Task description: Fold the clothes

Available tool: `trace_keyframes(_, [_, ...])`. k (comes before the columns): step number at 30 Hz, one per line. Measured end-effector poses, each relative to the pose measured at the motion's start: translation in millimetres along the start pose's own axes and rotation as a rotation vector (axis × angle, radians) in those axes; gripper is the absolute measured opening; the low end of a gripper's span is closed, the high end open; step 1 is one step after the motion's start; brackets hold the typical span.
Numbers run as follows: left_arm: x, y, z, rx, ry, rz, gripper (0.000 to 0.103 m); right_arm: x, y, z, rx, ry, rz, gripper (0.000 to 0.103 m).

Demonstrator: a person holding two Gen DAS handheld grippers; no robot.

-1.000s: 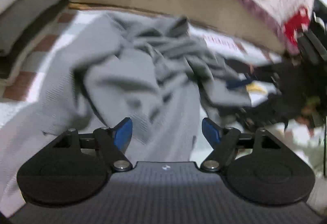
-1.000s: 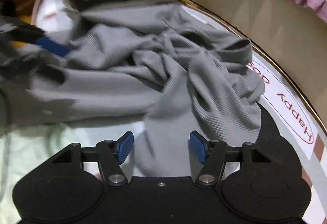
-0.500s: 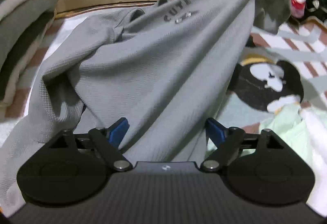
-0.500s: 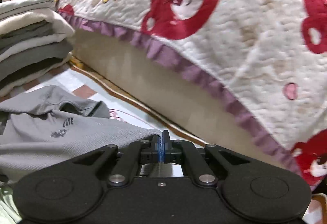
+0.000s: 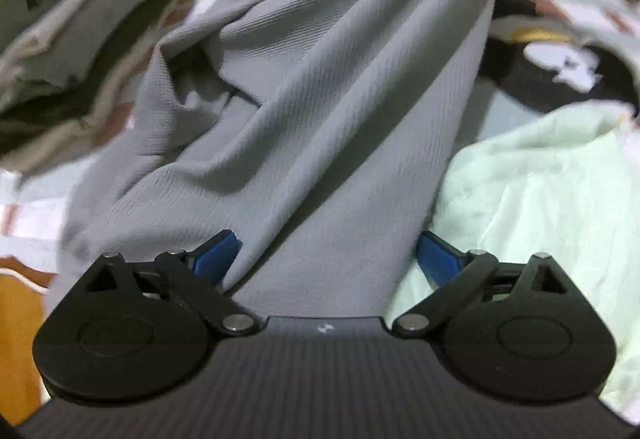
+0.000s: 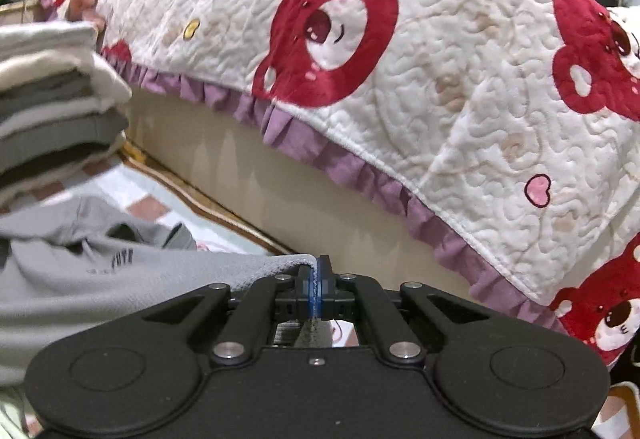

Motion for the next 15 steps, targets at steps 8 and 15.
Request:
trace_keyframes(8, [12,-33,-52,0.14,-0.118,0.098,0.006,-9,10,2,-0.024,-0.056,0.006,0.0])
trace_keyframes(15, [70,-162,-95,0.09,-0.231,0.318,0.006,-16,-13,17,-0.04,-0.078,0.032,0.0])
Point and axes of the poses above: each gripper's, at about its wrist camera, not at the fingertips, and x roughly against the way its jaws point, z to its right, y to its underside, the point moved 9 cm from there along -x, roughly the way its jaws point, and after that the axes turned 8 degrees about x, right-handed, at the moved point
